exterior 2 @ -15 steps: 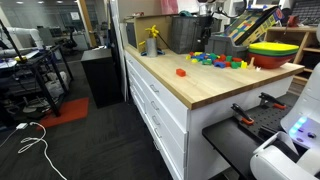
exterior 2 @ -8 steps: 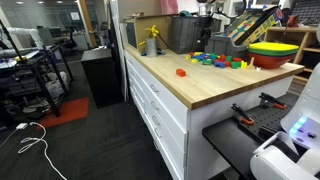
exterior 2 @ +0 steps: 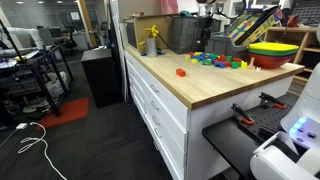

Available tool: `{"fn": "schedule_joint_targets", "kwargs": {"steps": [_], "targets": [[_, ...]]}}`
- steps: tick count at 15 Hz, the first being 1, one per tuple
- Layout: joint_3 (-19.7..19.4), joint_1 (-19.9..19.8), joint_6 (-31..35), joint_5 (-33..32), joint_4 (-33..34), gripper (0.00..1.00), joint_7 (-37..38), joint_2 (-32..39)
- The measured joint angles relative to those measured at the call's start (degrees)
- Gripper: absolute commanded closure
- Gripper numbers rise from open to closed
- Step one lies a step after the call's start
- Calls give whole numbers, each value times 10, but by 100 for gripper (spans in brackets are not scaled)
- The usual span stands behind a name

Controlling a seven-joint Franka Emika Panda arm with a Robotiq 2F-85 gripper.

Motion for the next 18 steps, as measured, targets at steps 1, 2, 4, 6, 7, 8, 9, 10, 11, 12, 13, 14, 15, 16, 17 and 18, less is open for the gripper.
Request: {"fn": "schedule_joint_targets", "kwargs": {"steps": [1, 2, 4, 6, 7, 8, 9, 10, 11, 12, 13, 14, 15, 16, 17, 18], "targets": [[0, 0, 0, 2, 0, 0, -1, 3], [0, 0, 0, 5, 0, 0, -6, 6], [0, -1, 0, 7, 0, 0, -18, 16], [0, -2, 1, 7, 2, 0, -32, 30], [0, -4, 1, 7, 3, 0, -39, 37], [0, -5, 1, 6, 5, 0, -48, 45], [-1, -7, 1, 6, 9, 0, -58, 53], [-1, -8, 1, 3, 14, 0, -67, 61], [-1, -9, 1, 2, 20, 0, -76, 69], [-1, -9, 1, 2, 28, 0, -86, 77], [0, -9, 1, 1, 36, 0, -94, 84], [0, -9, 1, 1, 44, 0, -102, 92], [0, -10, 1, 1, 51, 0, -108, 98], [0, -10, 1, 1, 57, 0, -114, 105], [0, -11, 1, 0, 62, 0, -118, 111], [0, -12, 1, -1, 66, 0, -124, 117]]}}
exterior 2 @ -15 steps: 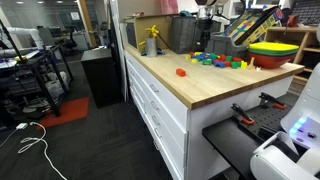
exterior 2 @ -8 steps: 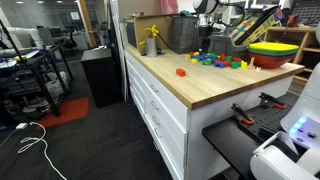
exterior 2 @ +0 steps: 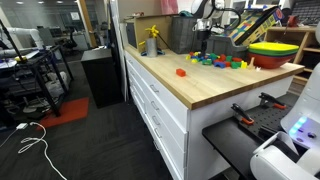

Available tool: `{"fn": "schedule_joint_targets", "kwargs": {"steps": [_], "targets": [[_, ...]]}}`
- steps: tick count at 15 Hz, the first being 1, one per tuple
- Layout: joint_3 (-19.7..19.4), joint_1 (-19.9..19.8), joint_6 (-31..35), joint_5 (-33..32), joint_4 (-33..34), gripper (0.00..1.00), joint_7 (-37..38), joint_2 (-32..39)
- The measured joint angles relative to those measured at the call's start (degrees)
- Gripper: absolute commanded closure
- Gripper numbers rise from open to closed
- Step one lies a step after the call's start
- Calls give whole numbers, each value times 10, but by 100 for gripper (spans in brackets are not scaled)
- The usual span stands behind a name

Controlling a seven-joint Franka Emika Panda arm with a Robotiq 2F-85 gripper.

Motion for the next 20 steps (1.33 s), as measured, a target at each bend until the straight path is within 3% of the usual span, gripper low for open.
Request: {"fn": "schedule_joint_targets", "kwargs": {"steps": [7, 8, 17, 20], "targets": [[-1, -9, 0, -38, 22, 0, -11, 42], [-1, -10, 0, -42, 26, 19, -11, 47], [0, -12, 0, -47, 42, 88, -13, 59], [0, -11, 0, -47, 42, 92, -13, 59]]}}
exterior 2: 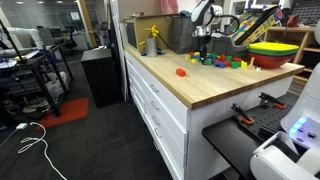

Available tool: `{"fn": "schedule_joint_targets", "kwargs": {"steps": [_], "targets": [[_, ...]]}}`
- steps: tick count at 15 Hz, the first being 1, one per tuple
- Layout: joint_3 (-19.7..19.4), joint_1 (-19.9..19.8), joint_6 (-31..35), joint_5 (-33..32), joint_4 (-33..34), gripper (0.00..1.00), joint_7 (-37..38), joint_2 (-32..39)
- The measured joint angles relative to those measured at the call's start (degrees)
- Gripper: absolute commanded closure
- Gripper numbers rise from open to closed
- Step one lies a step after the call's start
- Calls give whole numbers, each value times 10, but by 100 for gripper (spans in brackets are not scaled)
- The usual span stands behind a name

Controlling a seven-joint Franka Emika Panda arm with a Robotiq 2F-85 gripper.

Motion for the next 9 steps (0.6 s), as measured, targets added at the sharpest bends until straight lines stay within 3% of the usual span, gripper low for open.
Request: {"fn": "schedule_joint_targets", "kwargs": {"steps": [4, 9], "targets": [[0, 3, -1, 0, 0, 92, 17, 0], [2, 22, -6, 0, 0, 92, 110, -7]]}}
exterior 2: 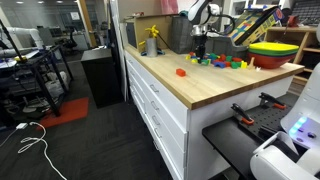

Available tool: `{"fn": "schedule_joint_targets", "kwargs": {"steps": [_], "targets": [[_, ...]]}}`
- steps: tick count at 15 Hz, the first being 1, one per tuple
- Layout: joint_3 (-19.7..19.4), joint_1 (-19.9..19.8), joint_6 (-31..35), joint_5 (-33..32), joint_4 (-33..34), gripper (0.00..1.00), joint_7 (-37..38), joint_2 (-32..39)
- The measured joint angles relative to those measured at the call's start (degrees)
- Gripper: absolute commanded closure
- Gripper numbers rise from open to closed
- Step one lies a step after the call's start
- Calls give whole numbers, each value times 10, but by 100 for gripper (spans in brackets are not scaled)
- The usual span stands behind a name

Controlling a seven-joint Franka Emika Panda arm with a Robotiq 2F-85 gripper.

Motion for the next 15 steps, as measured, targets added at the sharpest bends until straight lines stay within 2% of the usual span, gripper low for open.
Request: {"fn": "schedule_joint_targets", "kwargs": {"steps": [7, 15], "targets": [[6, 38, -8, 0, -2, 92, 149, -17], [12, 78, -27, 4, -31, 92, 258, -47]]}}
